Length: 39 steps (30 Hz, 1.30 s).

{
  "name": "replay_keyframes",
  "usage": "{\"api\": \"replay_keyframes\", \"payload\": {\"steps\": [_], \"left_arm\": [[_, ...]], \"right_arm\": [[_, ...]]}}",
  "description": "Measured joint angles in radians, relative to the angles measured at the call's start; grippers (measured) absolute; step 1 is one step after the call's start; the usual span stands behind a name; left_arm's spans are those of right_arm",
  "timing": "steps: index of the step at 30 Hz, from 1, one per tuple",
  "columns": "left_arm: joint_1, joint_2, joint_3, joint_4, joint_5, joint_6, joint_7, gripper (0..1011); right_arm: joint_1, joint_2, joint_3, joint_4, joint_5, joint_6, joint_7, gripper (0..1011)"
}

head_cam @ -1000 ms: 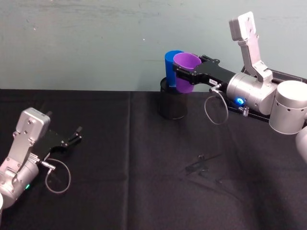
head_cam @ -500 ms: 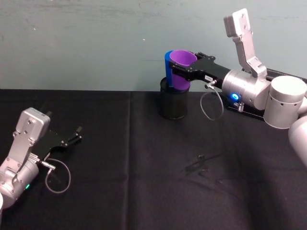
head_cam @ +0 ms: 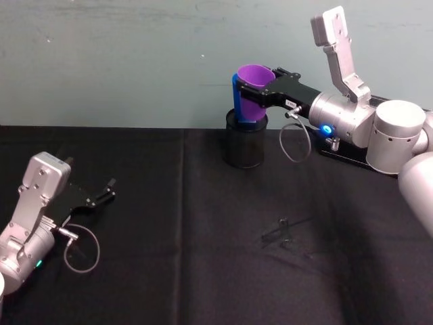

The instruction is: Pick up one cup with a gripper and tap it against the other cup.

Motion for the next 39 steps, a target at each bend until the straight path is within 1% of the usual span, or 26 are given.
{"api": "replay_keyframes", "payload": {"steps": [7,17,31,39], "left_arm": [[0.000,0.000,0.000,0.000,0.000,0.000,0.000,1011],[0.000,0.000,0.000,0.000,0.000,0.000,0.000,1011],[0.000,0.000,0.000,0.000,0.000,0.000,0.000,1011],[0.000,0.000,0.000,0.000,0.000,0.000,0.000,1011]], "right_arm": [[0.013,-0.016,0.013,0.035,-0.014,-0.018,0.006,723],[0.022,-0.030,0.030,0.058,-0.025,-0.031,0.014,723],[0.040,-0.045,0.044,0.097,-0.042,-0.043,0.023,723],[0.043,-0.047,0.046,0.101,-0.046,-0.043,0.026,723]]}}
